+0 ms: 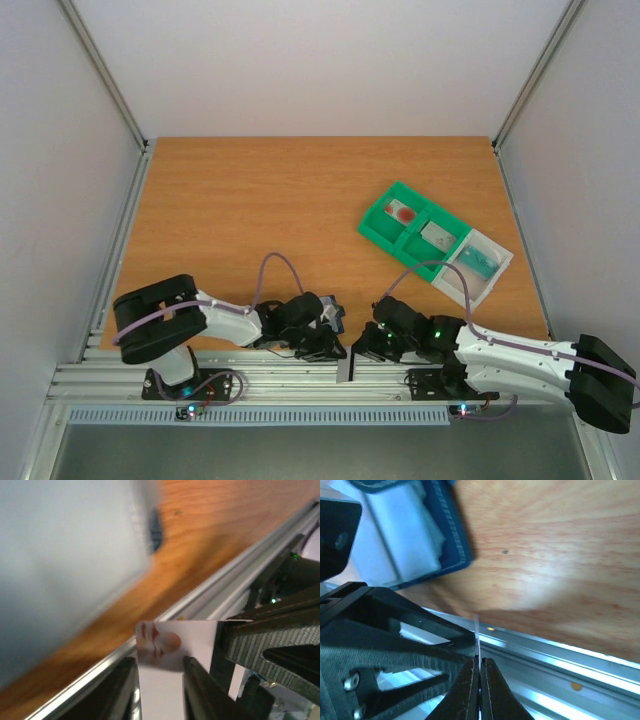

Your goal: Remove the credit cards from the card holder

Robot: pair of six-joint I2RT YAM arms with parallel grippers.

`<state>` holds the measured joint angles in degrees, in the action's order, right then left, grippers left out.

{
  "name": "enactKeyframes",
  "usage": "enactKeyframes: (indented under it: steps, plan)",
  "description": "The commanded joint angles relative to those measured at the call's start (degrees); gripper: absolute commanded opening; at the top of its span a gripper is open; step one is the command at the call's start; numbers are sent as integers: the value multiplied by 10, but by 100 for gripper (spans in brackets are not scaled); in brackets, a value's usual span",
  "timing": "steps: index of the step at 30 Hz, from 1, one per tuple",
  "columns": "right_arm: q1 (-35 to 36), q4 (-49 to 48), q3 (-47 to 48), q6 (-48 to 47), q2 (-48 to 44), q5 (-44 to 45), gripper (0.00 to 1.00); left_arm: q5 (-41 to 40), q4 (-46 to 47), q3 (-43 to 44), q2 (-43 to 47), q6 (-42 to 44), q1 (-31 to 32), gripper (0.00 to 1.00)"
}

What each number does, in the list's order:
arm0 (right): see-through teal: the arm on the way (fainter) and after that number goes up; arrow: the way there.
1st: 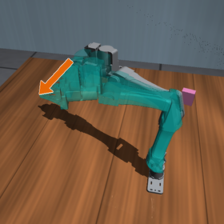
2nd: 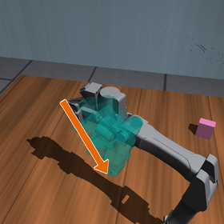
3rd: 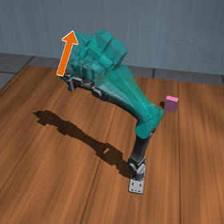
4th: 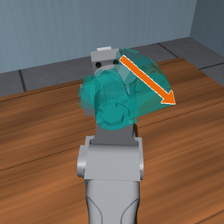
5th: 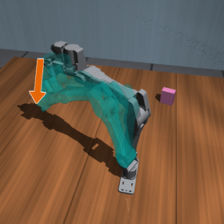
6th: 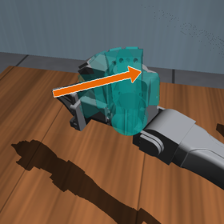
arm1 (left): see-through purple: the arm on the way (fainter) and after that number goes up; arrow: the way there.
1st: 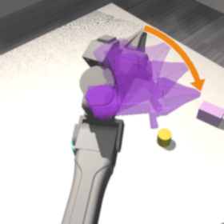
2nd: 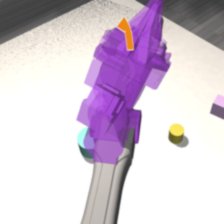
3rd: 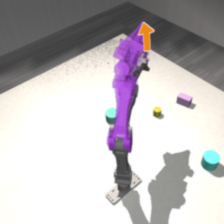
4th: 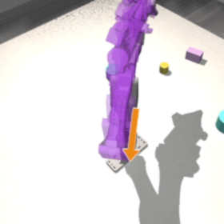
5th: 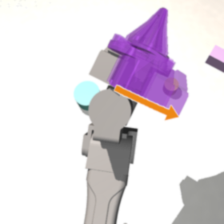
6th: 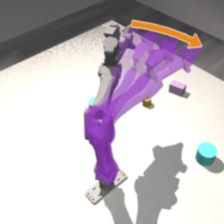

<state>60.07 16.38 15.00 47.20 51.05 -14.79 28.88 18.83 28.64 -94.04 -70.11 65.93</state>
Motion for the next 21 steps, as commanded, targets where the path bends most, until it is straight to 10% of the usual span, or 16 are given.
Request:
enactKeyframes:
  steps: [1,11,21]
  plan:
    - [5,52,36,22,-23,29,1,-38,-27,-1,70,27,2,33]
    - [5,195,139,88,-39,76,1,-155,-317,100,261,185,2,46]
    - [5,469,362,240,0,219,1,-240,-337,94,396,418,20,45]
